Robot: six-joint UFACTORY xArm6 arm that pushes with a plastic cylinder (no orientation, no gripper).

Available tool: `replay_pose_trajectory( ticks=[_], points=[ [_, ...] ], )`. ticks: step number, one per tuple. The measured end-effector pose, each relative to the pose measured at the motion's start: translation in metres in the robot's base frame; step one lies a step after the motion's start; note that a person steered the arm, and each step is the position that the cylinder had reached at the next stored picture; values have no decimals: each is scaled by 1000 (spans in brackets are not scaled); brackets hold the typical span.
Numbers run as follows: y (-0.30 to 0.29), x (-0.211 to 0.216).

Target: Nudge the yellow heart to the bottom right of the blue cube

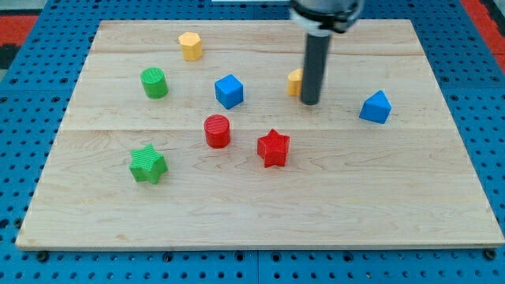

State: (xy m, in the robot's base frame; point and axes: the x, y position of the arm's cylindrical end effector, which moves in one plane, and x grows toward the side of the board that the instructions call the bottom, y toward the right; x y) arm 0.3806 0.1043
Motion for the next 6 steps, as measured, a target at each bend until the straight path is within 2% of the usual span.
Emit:
replay_pose_trajectory(
  ticks=[1, 3, 4, 5, 6],
  points=[
    [6, -44],
    [-70, -1],
    [-41, -8],
    [21, 16],
    [11, 70]
  ],
)
